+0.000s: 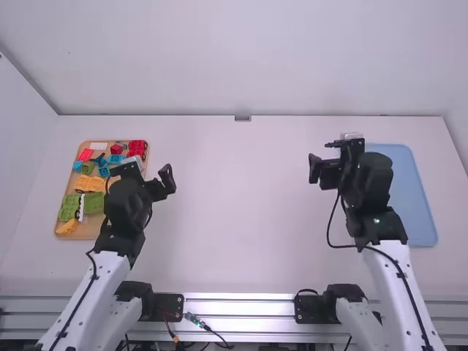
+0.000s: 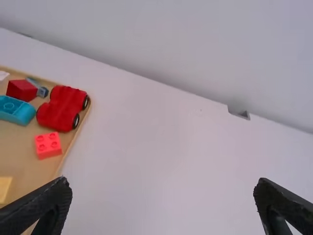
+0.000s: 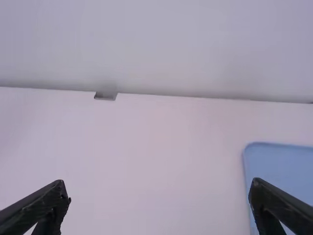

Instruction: Assemble lego blocks to make yellow taxi

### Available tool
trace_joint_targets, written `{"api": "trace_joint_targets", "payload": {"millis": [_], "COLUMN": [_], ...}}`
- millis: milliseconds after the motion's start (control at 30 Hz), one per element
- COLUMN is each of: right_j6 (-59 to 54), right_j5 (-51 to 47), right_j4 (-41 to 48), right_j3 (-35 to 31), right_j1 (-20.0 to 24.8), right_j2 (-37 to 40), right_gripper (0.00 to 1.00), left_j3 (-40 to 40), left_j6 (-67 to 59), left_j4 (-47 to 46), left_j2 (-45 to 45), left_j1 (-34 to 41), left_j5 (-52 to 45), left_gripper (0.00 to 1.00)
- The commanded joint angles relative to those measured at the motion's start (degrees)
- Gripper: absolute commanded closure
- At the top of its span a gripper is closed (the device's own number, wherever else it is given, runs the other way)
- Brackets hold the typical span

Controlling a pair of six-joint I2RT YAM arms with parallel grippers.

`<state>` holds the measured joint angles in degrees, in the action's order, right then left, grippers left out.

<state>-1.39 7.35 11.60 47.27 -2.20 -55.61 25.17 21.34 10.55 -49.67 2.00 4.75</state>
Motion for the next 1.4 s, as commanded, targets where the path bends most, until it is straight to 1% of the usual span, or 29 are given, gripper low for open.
{"api": "trace_joint_targets", "payload": {"millis": [0,67,233,333,367,400,433,533,600,667,767,833,867,967,1067,1133,1233,1267,1367], "right_j6": [0.1,1.3,4.6,4.3,4.0,4.0,4.0,4.0,4.3,4.2,4.2,4.2,4.2,4.2,4.2,4.2,4.2,4.2,4.2], "right_j5": [0.3,0.3,0.3,0.3,0.3,0.3,0.3,0.3,0.3,0.3,0.3,0.3,0.3,0.3,0.3,0.3,0.3,0.3,0.3], "right_j4": [1.5,2.4,1.6,1.8,1.9,1.9,2.0,2.0,2.2,2.4,2.3,2.3,2.2,2.2,2.1,2.1,2.1,2.1,2.2], "right_j3": [2.3,2.2,2.2,2.2,2.2,2.2,2.2,2.2,2.2,2.2,2.2,2.2,2.2,2.2,2.2,2.2,2.2,2.2,2.2], "right_j1": [1.0,1.7,2.5,2.5,2.5,2.5,2.5,2.5,2.5,2.5,2.5,2.5,2.5,2.5,2.5,2.5,2.5,2.5,2.5], "right_j2": [-1.9,-3.3,-6.5,-8.8,-9.7,-10.0,-10.9,-12.4,-13.9,-14.7,-15.7,-15.7,-15.6,-15.5,-15.5,-15.4,-15.3,-15.3,-15.3], "right_gripper": [0.01,0.01,0.01,0.01,0.01,0.01,0.01,0.01,0.01,0.01,0.01,0.01,0.01,0.01,0.01,0.01,0.01,0.01,0.01], "left_j3": [0.7,0.7,1.0,4.3,7.6,8.0,11.1,16.6,22.7,26.1,34.9,37.0,41.2,49.0,56.8,62.7,67.3,69.5,71.6], "left_j6": [4.0,6.7,6.7,8.9,10.3,10.3,10.3,10.3,10.5,11.8,12.0,11.5,10.7,10.7,10.7,10.7,10.7,10.8,13.5], "left_j4": [-0.5,-1.1,-1.5,-5.5,-9.6,-10.0,-13.2,-17.4,-22.0,-25.3,-32.9,-34.0,-36.3,-41.2,-46.0,-49.1,-50.6,-51.1,-52.1], "left_j2": [0.0,0.1,-0.2,-2.4,-4.6,-4.8,-7.0,-11.0,-15.2,-17.7,-24.8,-26.9,-31.1,-39.1,-47.3,-53.8,-59.7,-62.8,-66.7], "left_j1": [0.3,0.2,0.1,-1.3,-2.6,-2.8,-4.1,-6.2,-8.7,-10.6,-17.1,-18.9,-22.2,-27.5,-31.9,-34.8,-37.1,-38.3,-40.0], "left_j5": [5.6,9.5,10.9,11.4,11.4,11.4,11.4,11.4,11.3,11.0,5.6,4.4,1.6,-1.2,-3.2,-6.3,-9.9,-11.3,-10.1], "left_gripper": [0.01,0.01,0.01,0.01,0.01,0.01,0.01,0.01,0.01,0.01,0.01,0.01,0.01,0.01,0.01,0.01,0.01,0.01,0.01]}}
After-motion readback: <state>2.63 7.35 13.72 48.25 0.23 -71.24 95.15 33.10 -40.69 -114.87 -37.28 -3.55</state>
